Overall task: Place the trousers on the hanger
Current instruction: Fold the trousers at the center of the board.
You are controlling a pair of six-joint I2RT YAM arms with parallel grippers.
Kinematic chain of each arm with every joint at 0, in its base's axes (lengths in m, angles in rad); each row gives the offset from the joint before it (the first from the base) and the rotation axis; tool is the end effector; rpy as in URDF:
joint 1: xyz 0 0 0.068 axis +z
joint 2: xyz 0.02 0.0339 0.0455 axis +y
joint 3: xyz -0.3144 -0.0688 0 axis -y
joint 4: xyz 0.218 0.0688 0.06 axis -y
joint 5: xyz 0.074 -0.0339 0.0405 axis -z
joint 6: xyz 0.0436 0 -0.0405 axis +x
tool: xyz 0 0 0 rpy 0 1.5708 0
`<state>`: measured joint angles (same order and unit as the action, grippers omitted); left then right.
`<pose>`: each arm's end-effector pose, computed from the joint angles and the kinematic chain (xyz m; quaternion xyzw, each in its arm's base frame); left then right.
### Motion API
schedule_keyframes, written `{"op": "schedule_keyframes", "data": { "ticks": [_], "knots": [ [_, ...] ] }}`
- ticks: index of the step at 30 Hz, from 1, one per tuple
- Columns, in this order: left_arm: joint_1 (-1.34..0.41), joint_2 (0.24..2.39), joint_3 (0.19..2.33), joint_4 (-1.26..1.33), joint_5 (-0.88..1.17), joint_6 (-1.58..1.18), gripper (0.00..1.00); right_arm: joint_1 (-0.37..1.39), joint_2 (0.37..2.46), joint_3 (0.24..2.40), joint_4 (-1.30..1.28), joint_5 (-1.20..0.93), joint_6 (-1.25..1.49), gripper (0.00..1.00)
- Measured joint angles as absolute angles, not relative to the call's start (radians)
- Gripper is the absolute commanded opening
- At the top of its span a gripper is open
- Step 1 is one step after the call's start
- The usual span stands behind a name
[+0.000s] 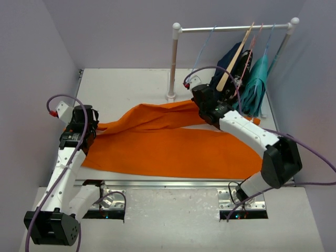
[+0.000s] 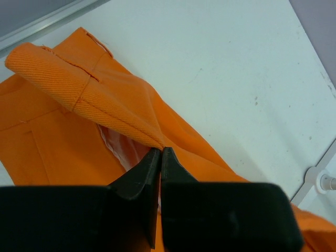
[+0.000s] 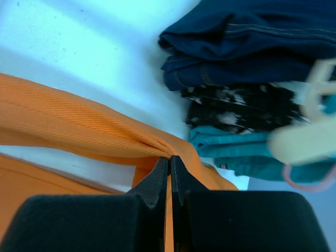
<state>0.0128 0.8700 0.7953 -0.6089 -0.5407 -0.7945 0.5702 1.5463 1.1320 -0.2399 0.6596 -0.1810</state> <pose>0.1252 0.0240 0.3270 -0.4473 0.7554 0.0655 0.4743 0.2855 0.1514 0.3290 -0.1780 0.8419 -0.2040 0.4668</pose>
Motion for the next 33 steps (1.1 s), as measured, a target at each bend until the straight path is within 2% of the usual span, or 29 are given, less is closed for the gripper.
{"op": "schedule_keyframes", "data": {
  "ticks": [5, 8, 16, 20, 27, 28, 30, 31, 33],
  "knots": [
    [0.013, 0.851, 0.829, -0.63, -0.547, -0.794, 0.0, 0.587, 1.417, 1.146, -0.338, 0.723, -0.172, 0.0],
    [0.013, 0.85, 0.843, -0.641, -0.547, -0.794, 0.0, 0.606, 1.371, 1.176, -0.502, 0.724, -0.119, 0.0],
    [0.013, 0.823, 0.843, -0.686, -0.571, -0.805, 0.0, 0.631, 1.147, 1.131, -0.838, 0.642, 0.081, 0.0],
    [0.013, 0.802, 0.805, -0.73, -0.582, -0.869, 0.0, 0.631, 1.059, 1.079, -0.9, 0.576, 0.121, 0.0],
    [0.013, 0.734, 0.688, -0.858, -0.599, -1.016, 0.0, 0.642, 1.042, 0.952, -0.93, 0.447, 0.141, 0.0],
    [0.013, 0.719, 0.684, -0.877, -0.601, -1.037, 0.21, 0.646, 1.039, 0.942, -0.931, 0.433, 0.141, 0.0],
    [0.013, 0.674, 0.676, -0.9, -0.604, -1.071, 0.94, 0.651, 1.03, 0.928, -0.934, 0.413, 0.14, 0.0],
    [0.013, 0.642, 0.674, -0.913, -0.607, -1.086, 1.0, 0.653, 1.028, 0.925, -0.936, 0.408, 0.141, 0.0],
    [0.013, 0.584, 0.673, -0.93, -0.606, -1.1, 1.0, 0.658, 1.028, 0.925, -0.936, 0.401, 0.141, 0.0]
  ]
}}
